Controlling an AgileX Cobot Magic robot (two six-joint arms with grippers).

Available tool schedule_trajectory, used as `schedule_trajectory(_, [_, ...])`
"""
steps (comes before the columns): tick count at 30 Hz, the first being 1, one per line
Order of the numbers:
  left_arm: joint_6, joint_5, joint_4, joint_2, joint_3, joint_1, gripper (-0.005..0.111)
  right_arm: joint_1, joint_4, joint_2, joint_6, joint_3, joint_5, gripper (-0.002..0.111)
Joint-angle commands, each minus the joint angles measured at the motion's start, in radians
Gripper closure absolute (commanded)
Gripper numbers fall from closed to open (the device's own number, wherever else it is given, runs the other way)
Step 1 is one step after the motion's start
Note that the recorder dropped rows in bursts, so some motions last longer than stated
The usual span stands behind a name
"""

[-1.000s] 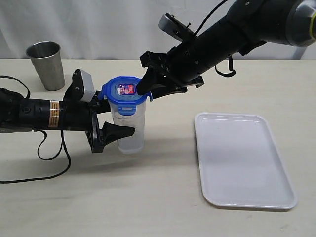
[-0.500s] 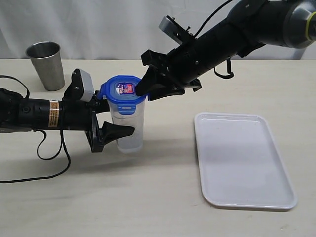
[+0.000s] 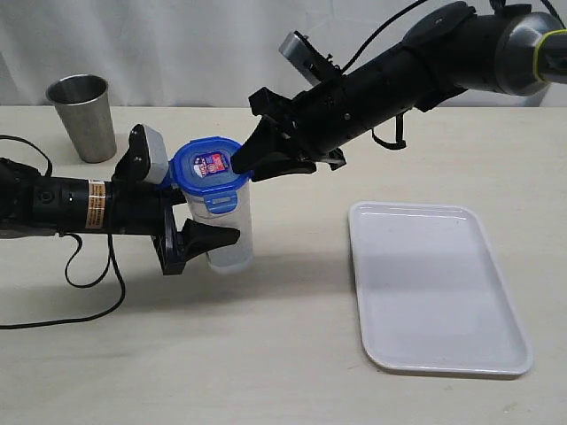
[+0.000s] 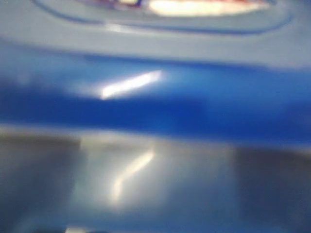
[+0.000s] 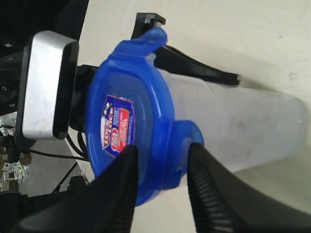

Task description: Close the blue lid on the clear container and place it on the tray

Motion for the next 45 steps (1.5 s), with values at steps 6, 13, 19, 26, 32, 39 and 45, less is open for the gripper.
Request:
schedule_trajectory(6, [0.005,0.018,-0.011,0.001,0.001,-0.012,0.107,0.023,-0.224,0.057,-0.023,0.025,0.019,0.080])
schedule_trajectory(13, [-0.004,0.020,-0.011,0.001,0.001,-0.012,0.107,0.023,-0.250,0.044,-0.051,0.025,-0.029,0.057])
schedule_trajectory(19, [-0.019,0.020,-0.011,0.001,0.001,-0.012,0.107,-0.004,-0.283,-0.051,-0.029,0.025,-0.088,0.048])
schedule_trajectory(26, [-0.019,0.020,-0.011,0.001,0.001,-0.012,0.107,-0.023,-0.194,-0.161,-0.184,0.025,-0.083,0.047])
schedule_trajectory(32, [-0.018,0.020,-0.013,0.001,0.001,-0.012,0.107,-0.021,-0.105,-0.196,-0.284,0.025,-0.046,0.047])
schedule_trajectory(39, [0.009,0.020,-0.013,0.001,0.001,-0.012,0.107,0.162,-0.555,-0.320,-0.596,0.030,-0.193,0.063])
schedule_trajectory(45, [0.013,0.020,-0.013,0.001,0.001,-0.012,0.107,0.315,-0.818,-0.311,-0.558,0.118,-0.308,0.064])
